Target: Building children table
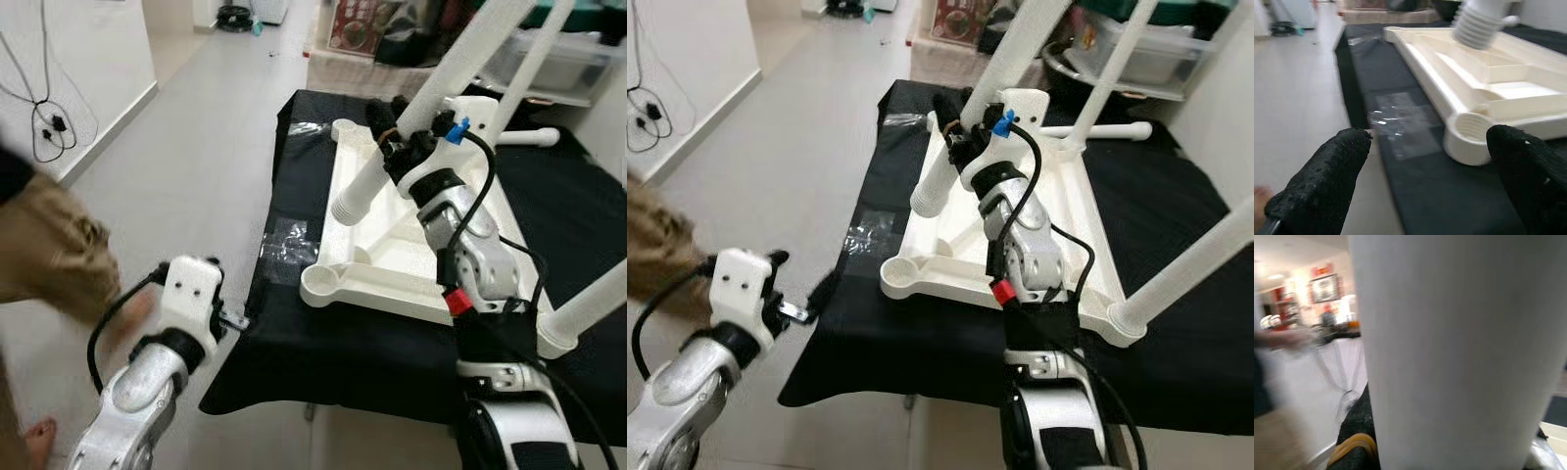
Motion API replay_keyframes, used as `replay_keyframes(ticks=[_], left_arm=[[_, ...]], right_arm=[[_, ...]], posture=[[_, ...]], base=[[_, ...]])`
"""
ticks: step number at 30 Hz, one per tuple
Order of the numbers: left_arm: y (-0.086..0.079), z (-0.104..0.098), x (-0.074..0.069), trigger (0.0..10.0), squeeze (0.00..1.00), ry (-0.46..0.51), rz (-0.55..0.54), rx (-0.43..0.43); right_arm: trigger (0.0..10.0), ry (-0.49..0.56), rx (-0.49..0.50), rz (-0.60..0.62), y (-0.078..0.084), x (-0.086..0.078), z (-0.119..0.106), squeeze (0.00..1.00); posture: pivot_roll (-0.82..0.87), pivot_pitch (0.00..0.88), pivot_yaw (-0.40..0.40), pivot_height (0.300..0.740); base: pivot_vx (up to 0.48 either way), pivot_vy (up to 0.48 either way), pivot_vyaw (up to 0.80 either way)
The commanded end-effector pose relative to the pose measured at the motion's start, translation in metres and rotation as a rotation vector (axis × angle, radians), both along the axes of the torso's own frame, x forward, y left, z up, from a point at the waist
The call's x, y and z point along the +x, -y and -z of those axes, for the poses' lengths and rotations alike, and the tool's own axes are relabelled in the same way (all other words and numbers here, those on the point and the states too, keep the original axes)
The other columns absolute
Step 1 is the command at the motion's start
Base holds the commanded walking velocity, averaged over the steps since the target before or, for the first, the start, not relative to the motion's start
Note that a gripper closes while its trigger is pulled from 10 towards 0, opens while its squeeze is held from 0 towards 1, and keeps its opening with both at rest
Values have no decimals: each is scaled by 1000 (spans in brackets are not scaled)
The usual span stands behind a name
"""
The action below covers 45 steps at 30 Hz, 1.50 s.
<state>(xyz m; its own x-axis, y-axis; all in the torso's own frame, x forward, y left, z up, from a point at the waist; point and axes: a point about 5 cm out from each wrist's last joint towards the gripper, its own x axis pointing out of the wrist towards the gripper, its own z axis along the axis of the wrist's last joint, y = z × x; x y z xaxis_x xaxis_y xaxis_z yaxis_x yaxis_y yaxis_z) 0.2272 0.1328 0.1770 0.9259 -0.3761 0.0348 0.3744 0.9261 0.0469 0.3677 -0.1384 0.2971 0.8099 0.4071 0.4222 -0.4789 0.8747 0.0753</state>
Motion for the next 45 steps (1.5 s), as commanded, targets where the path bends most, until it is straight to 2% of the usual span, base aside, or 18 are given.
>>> replay_keyframes(ticks=[1,4,6,9,10,15,16,19,26,34,45], left_arm=[[6,2,-7,10000,0,-29,57,-17],[14,4,-17,10000,0,-61,127,-39],[16,5,-20,10000,0,-67,142,-45],[22,4,-26,10000,0,-78,165,-59],[22,4,-26,10000,0,-78,165,-59],[24,1,-37,10000,0,-93,171,-80],[24,1,-37,10000,0,-93,171,-80],[25,0,-45,10000,0,-111,172,-83],[26,1,-53,10000,0,-136,164,-93],[26,2,-57,10000,0,-146,169,-79],[26,1,-57,10000,0,-149,174,-71]], right_arm=[[10000,-8,8,-84,3,5,-4,0],[10000,-18,-106,-240,-9,16,-9,0],[10000,-23,-131,-277,-13,17,-9,0],[10000,-22,-156,-465,-24,20,-8,0],[10000,-22,-156,-465,-24,20,-8,0],[10000,-37,-231,-692,-24,19,-4,0],[10000,-37,-231,-692,-24,19,-4,0],[10000,-43,-319,-833,-16,14,4,0],[10000,-36,-376,-908,-6,13,6,0],[10000,-3,-415,-926,1,12,4,0],[10000,37,-491,-1034,-7,3,21,0]], posture=[[142,135,-126,740],[143,151,-131,740],[143,151,-131,740],[148,171,-139,740],[148,171,-139,740],[164,209,-150,740],[164,209,-150,740],[173,235,-154,740],[180,249,-151,740],[186,232,-142,740],[190,218,-134,740]], base=[[0,0,0],[0,0,0],[0,0,0],[0,0,0],[0,0,0],[0,0,0],[0,0,0],[0,0,0],[0,0,0],[0,0,0],[0,0,0]])
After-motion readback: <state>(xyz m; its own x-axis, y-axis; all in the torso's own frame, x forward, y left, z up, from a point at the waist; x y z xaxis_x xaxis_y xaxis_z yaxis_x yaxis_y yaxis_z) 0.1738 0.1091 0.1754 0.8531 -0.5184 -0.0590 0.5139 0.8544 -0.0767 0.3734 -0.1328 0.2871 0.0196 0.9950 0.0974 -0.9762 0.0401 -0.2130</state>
